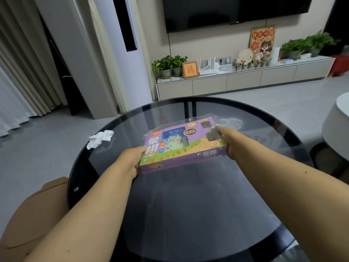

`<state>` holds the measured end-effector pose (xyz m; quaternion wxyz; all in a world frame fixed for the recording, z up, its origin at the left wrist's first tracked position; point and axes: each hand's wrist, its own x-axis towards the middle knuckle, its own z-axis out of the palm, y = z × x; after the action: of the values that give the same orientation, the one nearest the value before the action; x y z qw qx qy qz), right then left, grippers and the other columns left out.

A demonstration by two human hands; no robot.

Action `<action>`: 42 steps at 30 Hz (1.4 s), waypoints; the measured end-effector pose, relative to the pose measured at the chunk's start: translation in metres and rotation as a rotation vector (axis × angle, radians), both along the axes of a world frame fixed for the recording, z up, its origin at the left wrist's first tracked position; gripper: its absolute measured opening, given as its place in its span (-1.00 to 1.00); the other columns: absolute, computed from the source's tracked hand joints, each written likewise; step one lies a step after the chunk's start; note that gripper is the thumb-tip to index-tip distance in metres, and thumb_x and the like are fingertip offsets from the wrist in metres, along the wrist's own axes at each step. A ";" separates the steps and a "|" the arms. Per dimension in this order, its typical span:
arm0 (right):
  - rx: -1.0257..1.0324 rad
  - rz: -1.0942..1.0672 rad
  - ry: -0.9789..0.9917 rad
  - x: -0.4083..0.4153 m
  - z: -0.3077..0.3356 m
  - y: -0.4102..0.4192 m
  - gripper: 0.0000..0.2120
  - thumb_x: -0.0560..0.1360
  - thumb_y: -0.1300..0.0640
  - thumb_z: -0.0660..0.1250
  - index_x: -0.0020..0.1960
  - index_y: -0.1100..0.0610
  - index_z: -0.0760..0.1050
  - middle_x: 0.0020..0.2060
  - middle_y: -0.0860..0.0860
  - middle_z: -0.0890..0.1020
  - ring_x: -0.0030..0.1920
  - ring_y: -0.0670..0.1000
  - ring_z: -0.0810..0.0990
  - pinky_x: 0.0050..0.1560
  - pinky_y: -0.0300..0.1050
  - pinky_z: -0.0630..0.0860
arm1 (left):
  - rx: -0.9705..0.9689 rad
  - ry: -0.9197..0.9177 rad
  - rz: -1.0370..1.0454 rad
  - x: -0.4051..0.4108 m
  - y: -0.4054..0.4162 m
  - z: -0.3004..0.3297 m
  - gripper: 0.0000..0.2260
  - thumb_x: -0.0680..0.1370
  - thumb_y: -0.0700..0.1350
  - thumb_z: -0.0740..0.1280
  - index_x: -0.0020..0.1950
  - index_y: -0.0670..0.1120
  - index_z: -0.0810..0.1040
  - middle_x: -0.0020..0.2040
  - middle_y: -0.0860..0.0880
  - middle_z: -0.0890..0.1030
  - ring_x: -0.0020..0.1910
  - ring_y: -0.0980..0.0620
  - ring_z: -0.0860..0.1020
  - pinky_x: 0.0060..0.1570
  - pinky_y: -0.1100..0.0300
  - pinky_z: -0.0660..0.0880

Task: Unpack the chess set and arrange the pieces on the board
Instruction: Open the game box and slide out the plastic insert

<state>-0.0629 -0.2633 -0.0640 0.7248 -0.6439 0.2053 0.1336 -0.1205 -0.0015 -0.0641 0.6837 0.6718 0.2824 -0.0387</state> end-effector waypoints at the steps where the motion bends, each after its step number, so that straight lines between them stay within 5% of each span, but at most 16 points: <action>1: -0.004 -0.013 -0.013 0.001 -0.001 -0.001 -0.84 0.56 0.07 0.26 0.02 0.16 0.51 -0.39 0.04 0.65 -0.59 0.01 0.59 -0.61 -0.20 0.49 | -0.033 -0.002 -0.007 -0.002 0.000 0.000 -0.88 0.60 -0.16 0.28 -0.09 -0.16 0.53 -0.48 -0.05 0.63 -0.57 0.05 0.59 -0.59 0.23 0.51; 5: -0.018 -0.042 -0.060 0.001 -0.004 -0.007 -0.79 0.52 0.17 0.32 0.09 0.27 0.50 -0.19 0.16 0.66 -0.46 0.09 0.64 -0.46 -0.01 0.60 | -0.071 -0.043 0.065 -0.006 0.004 -0.005 -0.94 0.59 -0.22 0.28 -0.05 -0.20 0.49 -0.49 -0.06 0.62 -0.58 0.05 0.58 -0.56 0.22 0.53; 8: -0.005 -0.082 -0.084 0.001 -0.004 -0.013 -0.88 0.50 0.18 0.34 -0.04 0.24 0.50 -0.19 0.15 0.65 -0.36 0.10 0.63 -0.31 0.03 0.60 | -0.142 -0.098 0.190 -0.009 0.014 -0.011 -0.96 0.54 -0.34 0.31 -0.02 -0.29 0.52 -0.47 -0.12 0.61 -0.59 0.06 0.57 -0.60 0.22 0.52; 13: 0.060 -0.147 -0.075 0.006 -0.011 -0.031 -0.91 0.51 0.17 0.33 -0.13 0.20 0.50 -0.45 0.07 0.65 -0.55 0.01 0.61 -0.57 -0.11 0.55 | -0.117 -0.122 0.339 -0.015 0.040 -0.006 -0.98 0.52 -0.37 0.32 -0.10 -0.33 0.53 -0.54 -0.05 0.57 -0.59 0.12 0.53 -0.57 0.33 0.50; 16: 0.066 -0.196 -0.076 0.008 -0.016 -0.041 -0.92 0.51 0.18 0.33 -0.07 0.20 0.51 -0.49 0.05 0.64 -0.54 0.01 0.61 -0.55 -0.09 0.56 | -0.215 -0.171 0.510 -0.018 0.051 0.004 -0.65 0.52 -0.16 0.41 0.26 -0.23 0.49 0.01 -0.15 0.63 -0.17 0.00 0.60 -0.18 0.16 0.60; 19: 0.074 -0.232 -0.077 0.008 -0.021 -0.045 -0.91 0.50 0.18 0.34 -0.06 0.20 0.51 -0.43 0.06 0.66 -0.53 0.02 0.62 -0.53 -0.06 0.57 | -0.435 -0.125 0.541 -0.027 0.031 0.012 -0.46 0.53 0.05 0.38 0.44 -0.08 0.33 0.39 -0.16 0.36 0.14 -0.11 0.50 0.17 -0.06 0.49; 21: 0.085 -0.236 -0.068 0.008 -0.025 -0.042 -0.92 0.50 0.18 0.34 -0.11 0.20 0.51 -0.48 0.05 0.65 -0.54 0.02 0.62 -0.55 -0.05 0.57 | -0.534 -0.132 0.526 -0.033 0.006 0.013 -0.63 0.54 0.02 0.37 0.27 -0.11 0.44 0.27 -0.14 0.47 0.10 -0.11 0.56 0.15 -0.05 0.52; 23: 0.090 -0.234 -0.063 0.007 -0.028 -0.038 -0.92 0.50 0.19 0.34 -0.15 0.20 0.50 -0.48 0.05 0.65 -0.55 0.02 0.61 -0.56 -0.04 0.56 | -0.573 -0.144 0.550 -0.036 -0.015 0.011 -0.84 0.53 -0.05 0.39 -0.08 -0.10 0.47 0.01 -0.04 0.61 -0.16 -0.01 0.64 -0.09 0.07 0.60; 25: 0.084 -0.231 -0.058 0.007 -0.029 -0.035 -0.91 0.49 0.20 0.35 -0.16 0.21 0.50 -0.37 0.10 0.66 -0.55 0.02 0.61 -0.54 -0.03 0.57 | -0.588 -0.169 0.579 -0.036 -0.025 0.011 -0.82 0.54 -0.11 0.37 -0.21 -0.07 0.43 -0.19 0.03 0.54 -0.35 0.11 0.57 -0.29 0.27 0.53; 28: 0.081 -0.223 -0.047 0.006 -0.030 -0.031 -0.90 0.49 0.20 0.35 -0.16 0.20 0.49 -0.41 0.09 0.65 -0.56 0.02 0.60 -0.54 -0.05 0.57 | -0.631 -0.194 0.564 -0.035 -0.042 0.005 -0.90 0.51 -0.16 0.41 -0.05 -0.10 0.51 -0.07 0.01 0.57 -0.07 0.05 0.57 0.11 0.22 0.50; 31: 0.075 -0.210 -0.041 0.005 -0.030 -0.025 -0.91 0.49 0.19 0.36 -0.13 0.20 0.49 -0.30 0.11 0.64 -0.46 0.06 0.62 -0.39 -0.02 0.59 | -0.596 -0.112 0.478 -0.031 -0.049 -0.011 -0.78 0.57 -0.16 0.34 0.19 -0.16 0.47 0.06 -0.06 0.56 0.16 -0.03 0.54 0.29 0.14 0.42; 33: 0.065 -0.199 -0.034 0.004 -0.028 -0.022 -0.91 0.49 0.19 0.36 -0.13 0.21 0.49 -0.26 0.11 0.63 -0.42 0.08 0.62 -0.32 0.02 0.59 | -0.547 -0.099 0.481 -0.025 -0.042 -0.017 -0.83 0.63 -0.19 0.18 0.21 -0.14 0.45 0.04 -0.09 0.56 0.05 -0.02 0.57 0.04 0.29 0.52; 35: 0.047 -0.197 -0.034 0.002 -0.025 -0.022 -0.90 0.49 0.19 0.36 -0.13 0.22 0.49 -0.28 0.11 0.62 -0.43 0.08 0.61 -0.35 0.02 0.59 | -0.486 -0.157 0.518 -0.021 -0.023 -0.015 -0.84 0.64 -0.21 0.09 -0.06 -0.10 0.42 -0.15 -0.04 0.48 -0.25 0.06 0.49 -0.36 0.32 0.50; 37: 0.023 -0.210 -0.034 0.001 -0.022 -0.026 -0.89 0.49 0.19 0.36 -0.14 0.22 0.48 -0.28 0.11 0.61 -0.51 0.06 0.60 -0.43 -0.01 0.58 | -0.440 -0.245 0.581 -0.016 0.000 -0.009 -0.77 0.65 -0.18 0.04 -0.17 -0.08 0.36 -0.04 -0.06 0.50 -0.22 0.04 0.50 -0.23 0.24 0.47; 40: -0.022 -0.226 -0.034 0.001 -0.021 -0.033 -0.89 0.48 0.18 0.37 -0.13 0.21 0.48 -0.26 0.11 0.62 -0.47 0.07 0.60 -0.29 0.03 0.60 | -0.411 -0.407 0.621 -0.017 0.029 0.010 -0.75 0.67 -0.14 0.02 0.18 -0.18 0.43 0.30 -0.18 0.49 0.18 -0.15 0.55 0.20 0.01 0.48; 42: -0.059 -0.217 -0.033 -0.001 -0.020 -0.033 -0.88 0.50 0.17 0.36 -0.15 0.20 0.47 -0.22 0.13 0.62 -0.32 0.12 0.61 -0.12 0.10 0.58 | -0.331 -0.522 0.639 -0.015 0.047 0.022 -0.77 0.66 -0.19 0.07 0.27 -0.18 0.40 0.17 -0.23 0.53 0.00 -0.15 0.60 0.02 -0.04 0.59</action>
<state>-0.0636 -0.2962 -0.0842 0.7192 -0.6410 0.2656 0.0378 -0.1353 0.0458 -0.0423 0.8080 0.4195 0.2838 0.3011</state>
